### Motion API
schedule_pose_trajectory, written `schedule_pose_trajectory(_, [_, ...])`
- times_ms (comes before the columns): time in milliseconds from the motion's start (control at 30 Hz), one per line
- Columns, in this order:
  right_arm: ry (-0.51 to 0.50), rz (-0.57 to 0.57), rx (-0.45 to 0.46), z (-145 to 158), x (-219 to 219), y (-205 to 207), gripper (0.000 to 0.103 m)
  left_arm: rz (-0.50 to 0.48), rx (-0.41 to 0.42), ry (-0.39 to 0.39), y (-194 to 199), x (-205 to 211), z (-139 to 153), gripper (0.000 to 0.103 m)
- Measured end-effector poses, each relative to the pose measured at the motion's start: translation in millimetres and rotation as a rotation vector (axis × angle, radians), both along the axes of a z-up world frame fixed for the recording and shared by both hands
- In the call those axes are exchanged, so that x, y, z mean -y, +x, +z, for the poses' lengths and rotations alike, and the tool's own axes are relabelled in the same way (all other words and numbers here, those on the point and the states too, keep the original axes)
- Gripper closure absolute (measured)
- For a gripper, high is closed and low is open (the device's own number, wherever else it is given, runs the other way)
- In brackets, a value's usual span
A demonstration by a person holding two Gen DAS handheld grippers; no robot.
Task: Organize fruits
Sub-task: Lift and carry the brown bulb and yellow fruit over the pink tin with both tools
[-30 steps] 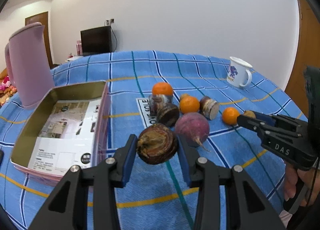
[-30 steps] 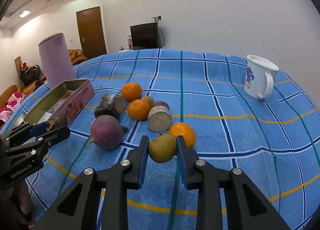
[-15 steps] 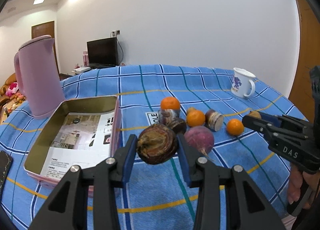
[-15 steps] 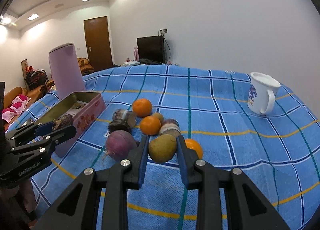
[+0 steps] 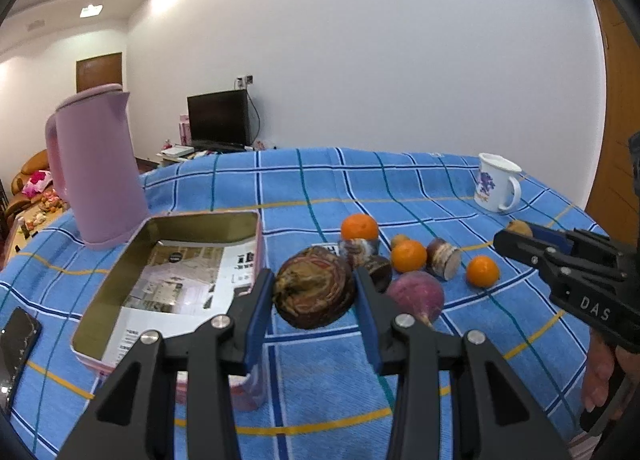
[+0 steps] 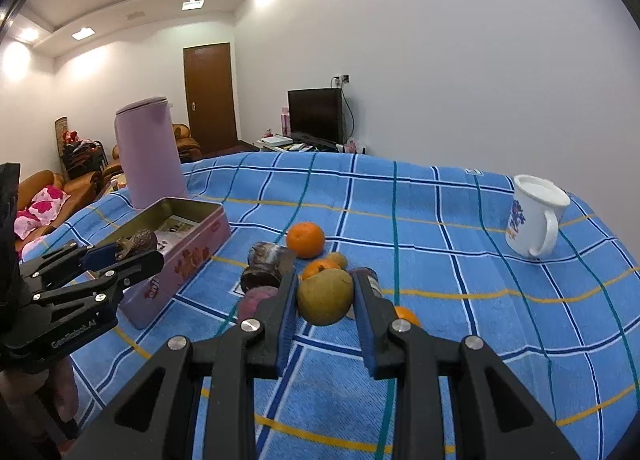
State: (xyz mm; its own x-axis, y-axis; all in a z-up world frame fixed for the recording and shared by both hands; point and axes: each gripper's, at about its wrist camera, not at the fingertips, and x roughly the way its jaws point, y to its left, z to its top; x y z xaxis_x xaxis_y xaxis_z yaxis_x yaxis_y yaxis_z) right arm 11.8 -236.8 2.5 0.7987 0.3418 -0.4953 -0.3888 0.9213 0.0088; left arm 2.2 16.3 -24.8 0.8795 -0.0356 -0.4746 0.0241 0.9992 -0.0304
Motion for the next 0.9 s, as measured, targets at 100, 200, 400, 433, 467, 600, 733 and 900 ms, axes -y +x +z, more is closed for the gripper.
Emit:
schedule_pose_trajectory(100, [0.003, 0.006, 0.011, 2, -3, -1, 0.074, 0.004, 0.014, 0.001, -2, -1, 3, 0.062])
schedule_pose_trajectory(200, [0.006, 0.011, 0.023, 5, -5, -3, 0.074, 0.003, 0.03, 0.002, -4, -2, 5, 0.062])
schedule_pose_trajectory(400, [-0.003, 0.036, 0.043, 12, -12, -3, 0.074, 0.012, 0.041, 0.007, -5, -3, 8, 0.062])
schedule_pose_trajectory(433, [-0.005, 0.041, 0.046, 14, -14, -2, 0.074, 0.016, 0.043, 0.006, -5, -4, 8, 0.062])
schedule_pose_trajectory(467, [-0.006, 0.047, 0.046, 15, -15, -2, 0.074, 0.018, 0.044, 0.007, -5, -4, 8, 0.062])
schedule_pose_trajectory(600, [-0.003, 0.061, 0.053, 19, -20, -1, 0.074, 0.03, 0.053, 0.023, -6, -5, 10, 0.062])
schedule_pose_trajectory(733, [0.002, 0.069, 0.056, 20, -24, -1, 0.074, 0.039, 0.055, 0.029, -5, -6, 10, 0.062])
schedule_pose_trajectory(900, [0.002, 0.081, 0.061, 23, -28, 1, 0.074, 0.051, 0.063, 0.045, -8, -8, 12, 0.062])
